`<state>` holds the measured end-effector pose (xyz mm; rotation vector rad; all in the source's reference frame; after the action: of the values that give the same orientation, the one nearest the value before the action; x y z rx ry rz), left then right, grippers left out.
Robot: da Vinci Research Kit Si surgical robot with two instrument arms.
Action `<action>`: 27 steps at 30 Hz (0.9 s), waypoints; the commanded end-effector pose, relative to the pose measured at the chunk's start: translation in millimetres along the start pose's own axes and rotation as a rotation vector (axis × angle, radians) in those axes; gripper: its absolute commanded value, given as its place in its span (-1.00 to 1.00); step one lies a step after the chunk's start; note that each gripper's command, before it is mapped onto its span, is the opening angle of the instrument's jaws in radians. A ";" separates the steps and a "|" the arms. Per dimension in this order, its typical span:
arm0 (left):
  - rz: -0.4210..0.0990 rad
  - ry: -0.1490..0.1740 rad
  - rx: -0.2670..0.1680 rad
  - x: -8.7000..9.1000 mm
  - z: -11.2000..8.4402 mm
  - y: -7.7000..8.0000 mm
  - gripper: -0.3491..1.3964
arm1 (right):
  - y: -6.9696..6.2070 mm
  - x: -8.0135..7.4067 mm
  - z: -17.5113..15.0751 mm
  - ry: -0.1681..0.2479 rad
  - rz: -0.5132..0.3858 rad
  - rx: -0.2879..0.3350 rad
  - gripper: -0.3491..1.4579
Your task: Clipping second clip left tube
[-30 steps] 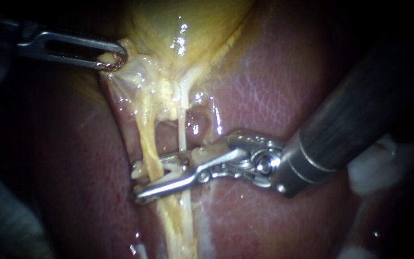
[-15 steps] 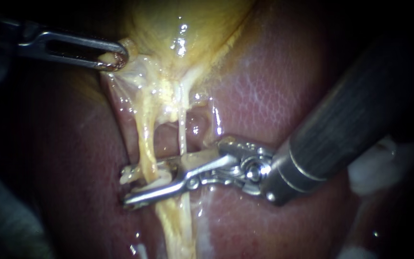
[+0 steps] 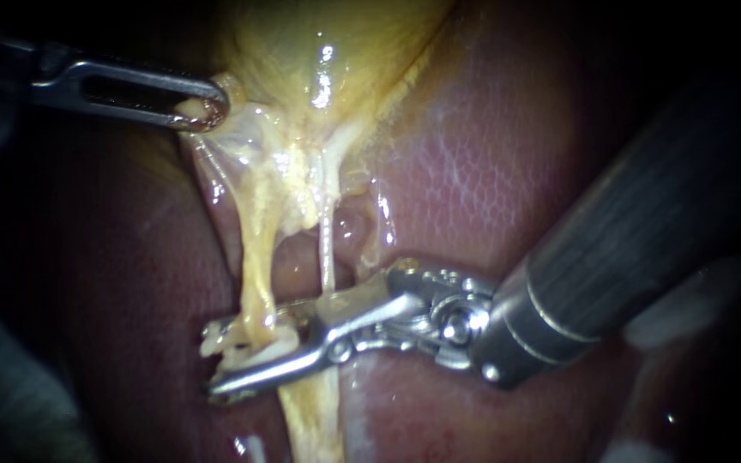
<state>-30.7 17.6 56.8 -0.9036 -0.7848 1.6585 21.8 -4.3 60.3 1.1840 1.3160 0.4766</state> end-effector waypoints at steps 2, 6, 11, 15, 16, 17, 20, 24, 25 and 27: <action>0.000 0.000 0.000 0.0 0.0 0.0 -1.00 | -0.1 0.2 -0.1 0.001 0.001 -0.001 -0.26; 0.000 0.000 0.000 0.0 0.0 0.0 -1.00 | 0.0 0.2 -0.2 0.001 0.002 -0.001 -0.35; 0.000 0.000 0.000 0.0 0.0 0.0 -1.00 | 0.2 0.3 -0.4 0.007 0.002 -0.008 -0.59; 0.000 0.000 0.000 0.0 0.0 0.0 -1.00 | 0.2 0.4 -0.7 0.012 0.002 -0.016 -0.81; 0.000 0.000 0.000 0.0 0.0 0.0 -1.00 | 0.2 0.4 -0.8 0.012 0.002 -0.016 -0.88; 0.000 0.000 0.000 0.0 0.0 0.0 -1.00 | 0.1 0.4 -0.8 0.012 0.002 -0.015 -1.00; 0.000 0.000 0.000 0.0 0.0 0.0 -1.00 | 0.2 0.3 -0.9 0.012 0.002 -0.016 -1.00; 0.000 0.000 0.000 0.0 0.0 0.0 -1.00 | 0.6 -0.1 -0.5 0.010 -0.001 -0.017 -1.00; 0.000 0.000 0.000 0.0 0.0 0.0 -1.00 | 0.6 -0.2 -0.5 0.009 -0.001 -0.017 -1.00; 0.000 0.000 0.000 0.0 0.0 0.1 -1.00 | 0.6 -0.2 -0.5 0.009 -0.002 -0.017 -1.00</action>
<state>-30.7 17.6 56.8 -0.9038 -0.7856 1.6588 21.4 -4.1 61.0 1.1681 1.3181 0.4926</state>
